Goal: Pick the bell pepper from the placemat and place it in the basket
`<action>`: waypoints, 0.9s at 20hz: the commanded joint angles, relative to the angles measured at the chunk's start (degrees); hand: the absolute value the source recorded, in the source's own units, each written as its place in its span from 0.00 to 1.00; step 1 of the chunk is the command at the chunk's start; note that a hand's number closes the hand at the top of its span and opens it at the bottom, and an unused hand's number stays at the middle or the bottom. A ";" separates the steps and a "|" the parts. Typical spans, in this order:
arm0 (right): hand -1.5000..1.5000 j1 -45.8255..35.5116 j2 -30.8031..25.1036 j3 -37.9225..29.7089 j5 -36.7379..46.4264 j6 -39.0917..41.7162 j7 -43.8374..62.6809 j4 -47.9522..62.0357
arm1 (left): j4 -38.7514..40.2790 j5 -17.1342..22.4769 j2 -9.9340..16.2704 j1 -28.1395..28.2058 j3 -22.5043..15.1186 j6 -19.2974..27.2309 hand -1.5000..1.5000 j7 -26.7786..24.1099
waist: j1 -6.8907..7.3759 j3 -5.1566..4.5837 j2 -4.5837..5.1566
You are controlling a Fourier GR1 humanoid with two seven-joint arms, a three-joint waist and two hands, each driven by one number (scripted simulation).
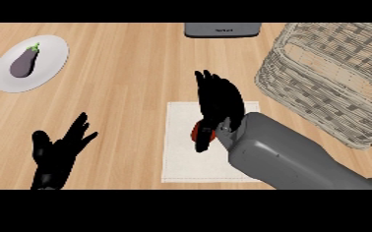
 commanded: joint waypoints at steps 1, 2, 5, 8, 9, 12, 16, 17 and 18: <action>0.00 3.25 -0.07 0.08 3.44 -1.36 6.79 0.47 | 4.12 0.43 0.63 3.18 -0.15 -2.63 0.50 0.23 | 0.42 -0.56 0.55; 0.00 3.63 1.32 1.42 4.11 -0.98 9.85 -1.12 | 3.87 -1.92 -1.35 3.27 -2.56 0.00 0.50 0.97 | 0.06 -0.57 0.41; 0.00 3.57 2.89 -0.17 6.16 -1.23 7.37 2.54 | 2.11 -1.51 -1.77 3.75 -2.13 -0.30 0.50 0.75 | 0.87 -0.54 0.54; 0.00 4.21 3.30 -1.88 6.40 0.35 7.76 0.66 | 4.06 -2.38 -2.14 0.16 -1.59 0.69 0.50 2.80 | 0.30 -0.56 0.58; 0.00 8.05 3.75 1.11 8.86 -2.22 8.34 -1.16 | 2.27 -1.58 -1.14 4.27 -1.24 -0.38 0.50 1.55 | 0.41 -0.55 0.40; 0.00 7.14 5.50 -0.71 10.95 -2.28 5.74 2.44 | 4.13 -2.80 -2.33 0.19 -1.83 0.05 0.50 3.14 | 0.45 -0.54 0.64; 0.00 7.03 6.77 -2.89 11.72 -1.19 2.25 7.63 | 3.07 -2.24 -1.51 1.12 -0.71 -0.81 0.50 3.74 | 0.94 -0.53 0.74; 0.00 10.75 5.50 -0.34 13.01 -0.78 5.04 2.07 | 4.11 -1.92 -0.73 0.68 0.78 -0.94 0.50 3.50 | 0.15 -0.55 0.51; 0.00 9.60 6.35 -1.85 11.78 0.32 2.29 7.15 | 3.63 -1.08 -0.31 2.84 0.73 -3.40 0.50 1.00 | 0.99 -0.56 0.70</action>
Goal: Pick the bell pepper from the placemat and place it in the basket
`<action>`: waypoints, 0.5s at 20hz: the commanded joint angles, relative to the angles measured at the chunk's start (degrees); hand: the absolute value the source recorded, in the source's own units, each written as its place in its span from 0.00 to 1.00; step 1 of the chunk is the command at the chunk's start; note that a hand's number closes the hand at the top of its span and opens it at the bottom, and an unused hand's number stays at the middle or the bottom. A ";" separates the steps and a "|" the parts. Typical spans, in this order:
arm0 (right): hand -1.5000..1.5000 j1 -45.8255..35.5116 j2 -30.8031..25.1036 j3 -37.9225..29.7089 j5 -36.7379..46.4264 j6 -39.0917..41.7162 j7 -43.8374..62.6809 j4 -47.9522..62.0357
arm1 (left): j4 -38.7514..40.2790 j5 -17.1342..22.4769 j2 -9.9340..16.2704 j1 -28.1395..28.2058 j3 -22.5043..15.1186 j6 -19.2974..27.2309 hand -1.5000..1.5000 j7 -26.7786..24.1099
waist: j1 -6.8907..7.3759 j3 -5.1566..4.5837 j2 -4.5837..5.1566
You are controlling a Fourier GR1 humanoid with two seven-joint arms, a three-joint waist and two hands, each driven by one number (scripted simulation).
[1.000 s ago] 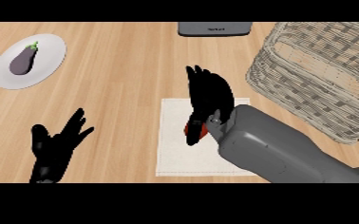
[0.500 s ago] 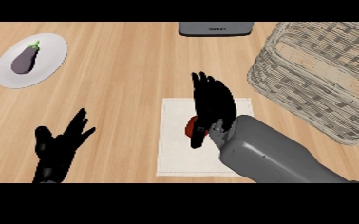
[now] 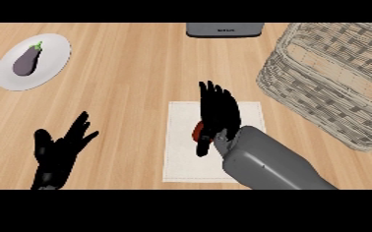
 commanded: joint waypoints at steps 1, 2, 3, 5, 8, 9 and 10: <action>0.00 0.39 4.84 0.69 1.68 1.38 7.63 4.96 | 3.95 -1.53 -1.22 0.46 -1.63 0.70 0.50 2.64 | 0.33 -0.67 0.63; 0.00 0.36 3.93 -0.34 0.86 2.66 6.11 5.78 | 5.83 -1.62 -1.60 1.17 -1.74 -0.50 0.50 0.29 | 0.26 -0.70 0.67; 0.00 1.56 3.79 -0.13 1.01 2.30 5.40 7.15 | 5.82 -2.04 -2.29 0.93 -2.48 0.05 0.50 1.06 | 0.14 -0.69 0.71; 0.00 0.90 3.50 -1.58 0.00 5.14 6.63 6.31 | 4.56 -0.34 -1.15 1.17 -1.09 -1.89 0.50 1.40 | 0.09 -0.69 0.54; 0.00 2.86 2.81 -2.62 1.03 4.77 6.70 3.08 | 5.50 -0.62 -0.49 1.91 0.34 -2.27 0.50 0.22 | -0.22 -0.68 0.39; 0.00 3.53 5.37 -1.17 3.82 1.68 5.59 6.84 | 3.20 -1.02 -0.95 1.61 -0.33 -1.18 0.50 2.41 | 0.21 -0.64 0.47; 0.00 5.66 6.25 0.59 5.48 0.00 5.74 6.61 | 3.65 -1.49 -1.85 3.87 -1.03 -1.27 0.50 0.04 | 0.23 -0.66 0.44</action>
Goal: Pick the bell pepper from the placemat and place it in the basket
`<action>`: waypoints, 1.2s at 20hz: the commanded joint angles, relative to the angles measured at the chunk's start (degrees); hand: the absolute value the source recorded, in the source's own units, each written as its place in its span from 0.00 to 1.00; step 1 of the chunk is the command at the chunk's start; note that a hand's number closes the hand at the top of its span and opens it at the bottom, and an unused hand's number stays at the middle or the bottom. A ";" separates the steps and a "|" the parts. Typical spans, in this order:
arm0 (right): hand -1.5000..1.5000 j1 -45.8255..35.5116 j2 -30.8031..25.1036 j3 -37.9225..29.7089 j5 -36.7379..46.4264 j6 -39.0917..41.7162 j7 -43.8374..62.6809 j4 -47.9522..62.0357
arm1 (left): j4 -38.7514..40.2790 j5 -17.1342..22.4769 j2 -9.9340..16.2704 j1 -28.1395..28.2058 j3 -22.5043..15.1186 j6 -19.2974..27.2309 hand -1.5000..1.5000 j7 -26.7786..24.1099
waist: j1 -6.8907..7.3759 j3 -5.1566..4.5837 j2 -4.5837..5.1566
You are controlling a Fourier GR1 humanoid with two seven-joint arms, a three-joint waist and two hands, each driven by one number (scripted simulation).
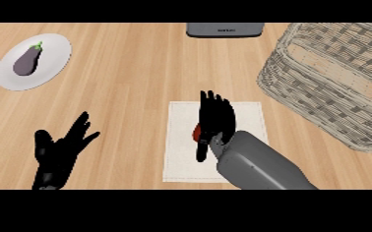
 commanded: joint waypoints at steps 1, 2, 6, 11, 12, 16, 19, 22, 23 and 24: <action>0.00 0.97 0.57 -1.15 1.35 1.87 4.81 1.45 | 1.82 -2.13 -2.04 0.72 -2.36 2.36 0.50 4.47 | -0.01 -0.68 0.51; 0.00 1.00 2.23 -1.74 1.93 0.66 4.60 2.12 | 3.87 -1.18 -0.42 0.88 -0.79 -0.23 0.50 3.02 | 0.07 -0.70 0.56; 0.00 1.23 2.45 -2.14 4.15 1.60 5.45 -0.32 | 5.30 -3.49 -3.29 3.59 -2.31 1.15 0.50 -0.96 | -0.06 -0.73 0.44; 0.00 4.40 0.90 -3.45 6.36 0.68 0.23 2.36 | 2.83 -1.66 -1.89 4.50 -0.69 -1.44 0.50 0.53 | 0.19 -0.70 0.48; 1.00 5.42 2.36 -2.41 6.42 1.97 1.38 1.03 | 1.60 -2.49 -2.46 2.73 -1.57 -0.12 0.50 3.48 | 0.01 -0.69 0.45; 1.00 1.31 2.70 -1.88 10.33 1.48 -5.68 9.24 | 1.22 -3.45 -3.48 3.04 -2.10 0.37 0.50 3.15 | 0.84 -0.67 0.69; 1.00 2.62 5.54 0.88 13.87 0.02 -3.08 8.68 | 3.00 -3.52 -1.95 4.26 -0.41 -0.69 0.50 1.71 | 0.75 -0.69 0.62; 1.00 3.92 1.80 -0.97 13.15 3.92 -5.44 6.69 | 1.29 -1.91 -1.49 1.75 1.09 -1.45 0.50 5.09 | 0.16 -0.67 0.51; 1.00 -1.26 3.76 -5.33 12.75 2.77 -4.28 12.20 | 4.57 -3.65 -2.00 3.23 0.08 -2.33 0.50 0.30 | 0.67 -0.71 0.74; 1.00 -4.66 5.79 -9.12 12.43 0.63 -2.33 15.39 | 0.75 -2.29 -1.00 3.01 0.93 -1.99 0.50 3.60 | 1.32 -0.66 0.80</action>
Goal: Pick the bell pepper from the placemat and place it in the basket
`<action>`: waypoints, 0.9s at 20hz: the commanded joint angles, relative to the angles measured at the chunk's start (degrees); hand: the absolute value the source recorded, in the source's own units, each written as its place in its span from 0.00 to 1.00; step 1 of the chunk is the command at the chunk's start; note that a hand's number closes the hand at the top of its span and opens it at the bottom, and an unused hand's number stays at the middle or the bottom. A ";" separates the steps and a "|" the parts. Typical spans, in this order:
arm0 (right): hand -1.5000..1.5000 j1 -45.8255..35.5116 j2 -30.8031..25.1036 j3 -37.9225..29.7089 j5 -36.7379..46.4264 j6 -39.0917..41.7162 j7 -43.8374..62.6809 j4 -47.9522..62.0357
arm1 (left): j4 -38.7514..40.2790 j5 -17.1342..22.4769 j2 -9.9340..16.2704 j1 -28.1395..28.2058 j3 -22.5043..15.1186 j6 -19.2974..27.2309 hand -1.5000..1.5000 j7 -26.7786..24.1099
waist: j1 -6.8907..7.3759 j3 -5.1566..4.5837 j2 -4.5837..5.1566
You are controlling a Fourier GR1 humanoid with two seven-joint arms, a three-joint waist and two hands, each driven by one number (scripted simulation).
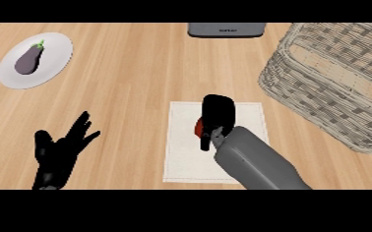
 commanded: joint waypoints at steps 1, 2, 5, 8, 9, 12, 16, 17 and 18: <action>1.00 -5.02 4.08 -5.72 1.47 -3.61 5.34 9.56 | 5.78 -0.60 -1.66 0.08 -1.57 -0.59 0.50 1.39 | 0.58 -0.64 1.12; 1.00 -6.84 4.65 -6.52 0.35 -5.54 9.68 9.44 | 4.57 -1.06 0.09 -0.05 -1.05 -0.83 0.50 2.12 | 1.29 -0.62 1.11; 1.00 -12.14 4.74 -11.93 0.64 -8.15 13.08 15.13 | 3.45 -1.80 -0.81 -1.85 -2.18 0.26 0.50 4.09 | 1.82 -0.60 1.44; 1.00 -14.20 4.79 -11.30 3.58 -12.91 12.94 19.62 | 2.80 0.21 0.85 1.20 -0.69 -2.82 0.50 2.18 | 2.56 -0.64 1.17; 1.00 -16.74 4.80 -11.01 2.87 -12.49 14.69 19.31 | 2.57 -1.85 -1.11 -0.99 -2.29 0.27 0.50 4.32 | 2.38 -0.61 1.11; 1.00 -21.00 4.81 -13.57 7.50 -16.44 15.29 20.43 | 3.39 -1.74 -0.93 0.78 -1.66 -0.45 0.50 1.73 | 1.67 -0.65 0.87; 1.00 -22.65 4.57 -21.47 8.72 -34.38 10.32 10.91 | 2.39 -0.60 -0.48 -0.05 -0.53 0.09 0.50 4.10 | -0.43 -0.35 0.46; 1.00 -22.99 4.31 -21.95 10.55 -36.95 10.91 9.09 | 2.44 -1.01 0.09 2.35 -0.60 -0.18 0.50 3.09 | -0.62 -0.45 -0.17; 1.00 -23.52 2.95 -22.30 12.98 -39.40 9.82 8.98 | 3.30 -0.61 0.12 2.83 0.00 -0.46 0.50 2.32 | -0.53 -0.56 0.16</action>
